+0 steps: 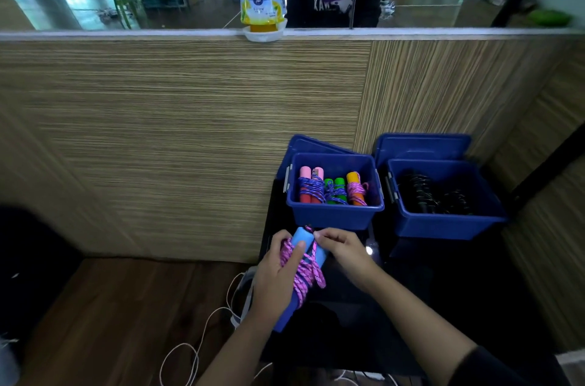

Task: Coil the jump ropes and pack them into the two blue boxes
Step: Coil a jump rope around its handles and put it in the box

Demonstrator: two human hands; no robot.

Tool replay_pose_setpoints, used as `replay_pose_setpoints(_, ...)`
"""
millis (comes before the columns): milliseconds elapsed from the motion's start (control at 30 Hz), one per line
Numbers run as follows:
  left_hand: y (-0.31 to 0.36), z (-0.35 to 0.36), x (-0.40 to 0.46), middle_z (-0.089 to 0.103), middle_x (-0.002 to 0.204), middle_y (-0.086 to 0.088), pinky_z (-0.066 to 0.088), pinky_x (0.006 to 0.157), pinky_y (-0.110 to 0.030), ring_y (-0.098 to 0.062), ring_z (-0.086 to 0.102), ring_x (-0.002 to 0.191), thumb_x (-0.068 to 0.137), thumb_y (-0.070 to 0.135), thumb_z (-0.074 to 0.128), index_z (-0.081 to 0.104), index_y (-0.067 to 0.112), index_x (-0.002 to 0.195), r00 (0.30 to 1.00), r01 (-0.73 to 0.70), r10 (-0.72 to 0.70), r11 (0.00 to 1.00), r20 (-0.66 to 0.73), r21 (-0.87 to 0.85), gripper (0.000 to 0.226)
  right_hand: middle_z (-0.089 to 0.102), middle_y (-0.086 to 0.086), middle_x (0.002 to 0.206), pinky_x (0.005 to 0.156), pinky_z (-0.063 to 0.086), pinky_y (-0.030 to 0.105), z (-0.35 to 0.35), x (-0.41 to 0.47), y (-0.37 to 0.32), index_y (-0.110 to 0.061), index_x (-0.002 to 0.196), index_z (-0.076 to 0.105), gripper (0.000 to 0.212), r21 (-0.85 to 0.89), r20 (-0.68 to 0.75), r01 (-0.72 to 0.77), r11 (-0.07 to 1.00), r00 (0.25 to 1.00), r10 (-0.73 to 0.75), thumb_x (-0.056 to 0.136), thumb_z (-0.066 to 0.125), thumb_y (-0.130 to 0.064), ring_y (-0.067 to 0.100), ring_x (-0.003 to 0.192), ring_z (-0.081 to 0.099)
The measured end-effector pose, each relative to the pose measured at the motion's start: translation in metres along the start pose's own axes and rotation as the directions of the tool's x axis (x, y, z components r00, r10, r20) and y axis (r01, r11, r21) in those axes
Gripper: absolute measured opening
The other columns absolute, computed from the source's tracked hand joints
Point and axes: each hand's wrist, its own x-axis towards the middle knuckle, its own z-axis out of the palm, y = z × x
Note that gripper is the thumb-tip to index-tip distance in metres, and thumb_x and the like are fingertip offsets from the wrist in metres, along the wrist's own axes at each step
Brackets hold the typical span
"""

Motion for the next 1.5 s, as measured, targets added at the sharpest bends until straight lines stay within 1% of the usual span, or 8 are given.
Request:
replay_pose_setpoints(267,-0.014,-0.001,0.012,0.058,0.121,0.013,0.037,0.086,-0.016,-0.002,0.052,0.111,0.097,0.048,0.043,0.051,0.033,0.130,0.997,-0.075,0.075,0.997,0.016,0.007,0.038,0.065,-0.001,0.076,0.072,0.047,0.028,-0.002,0.003,-0.014,-0.014,0.078,0.064,0.011,-0.184,0.115,-0.106,0.977,0.985,0.129,0.077,0.073,-0.007,0.012,0.076,0.061)
replay_pose_setpoints(433,-0.019,0.002,0.014,0.061,0.111,0.015,0.042,0.083,-0.020,0.000,0.056,0.103,0.085,0.067,0.033,0.051,0.040,0.123,0.997,-0.079,0.079,0.997,0.008,-0.010,0.050,0.067,-0.006,0.076,0.077,0.040,0.032,-0.004,0.011,-0.019,-0.017,0.082,0.069,0.010,-0.371,0.140,-0.187,0.910,0.957,0.254,0.074,0.073,-0.015,0.014,0.081,0.058)
replay_pose_setpoints(600,-0.012,0.010,0.038,0.063,0.105,0.009,0.040,0.078,-0.026,-0.011,0.059,0.096,0.095,0.048,0.049,0.050,0.036,0.115,0.996,0.063,-0.076,0.976,-0.054,-0.207,0.023,0.059,0.001,0.119,0.073,0.049,0.016,0.012,0.016,-0.009,-0.019,0.130,0.046,0.057,-0.226,-0.127,-0.131,0.965,0.986,0.104,0.080,0.074,-0.021,0.006,0.096,0.062)
replay_pose_setpoints(867,0.007,0.048,0.084,0.062,0.106,-0.003,0.046,0.074,-0.027,-0.012,0.059,0.084,0.099,0.039,0.045,0.048,0.025,0.127,0.980,0.188,-0.197,0.918,0.010,-0.348,0.031,0.068,-0.009,0.110,0.091,0.051,0.025,-0.019,0.022,-0.001,-0.030,0.125,0.050,0.076,-0.308,-0.037,-0.026,0.951,0.999,0.015,0.062,0.086,-0.006,0.006,0.100,0.065)
replay_pose_setpoints(967,0.017,0.067,0.098,0.060,0.115,-0.006,0.038,0.074,-0.025,-0.016,0.056,0.090,0.101,0.042,0.037,0.040,0.023,0.139,0.976,0.217,-0.214,0.932,0.039,-0.289,0.042,0.057,-0.002,0.129,0.102,0.045,0.027,-0.036,0.034,-0.006,-0.015,0.144,0.032,0.107,-0.480,-0.065,-0.017,0.877,0.998,-0.016,0.054,0.087,-0.028,0.009,0.114,0.057)
replay_pose_setpoints(1100,0.027,0.093,0.127,0.061,0.121,-0.011,0.042,0.072,-0.025,-0.020,0.059,0.093,0.101,0.043,0.033,0.041,0.022,0.139,0.977,0.211,-0.215,0.941,0.014,-0.266,0.044,0.038,-0.010,0.133,0.096,0.024,0.001,-0.062,0.057,-0.026,-0.013,0.147,0.024,0.095,-0.669,-0.004,0.106,0.736,0.989,-0.146,0.070,0.080,-0.013,0.000,0.125,0.035)
replay_pose_setpoints(1333,0.051,0.116,0.185,0.052,0.136,-0.007,0.033,0.089,-0.021,-0.026,0.050,0.124,0.100,0.046,0.036,0.033,0.028,0.147,0.972,0.218,-0.207,0.971,0.116,-0.097,0.051,0.045,0.004,0.133,0.105,0.040,0.030,-0.107,0.125,-0.029,-0.017,0.141,0.037,0.086,-0.656,-0.074,0.038,0.754,0.991,-0.114,0.066,0.080,-0.021,0.018,0.121,0.051)
replay_pose_setpoints(1500,0.042,0.115,0.214,0.054,0.136,0.003,0.041,0.098,-0.031,-0.020,0.052,0.124,0.089,0.062,0.030,0.042,0.026,0.143,0.998,-0.010,-0.011,0.952,0.066,0.305,0.065,0.049,0.009,0.132,0.102,0.044,0.040,-0.133,0.177,-0.023,-0.019,0.146,0.031,0.101,-0.632,-0.165,-0.070,0.772,0.985,-0.045,0.059,0.075,-0.045,0.023,0.117,0.055)
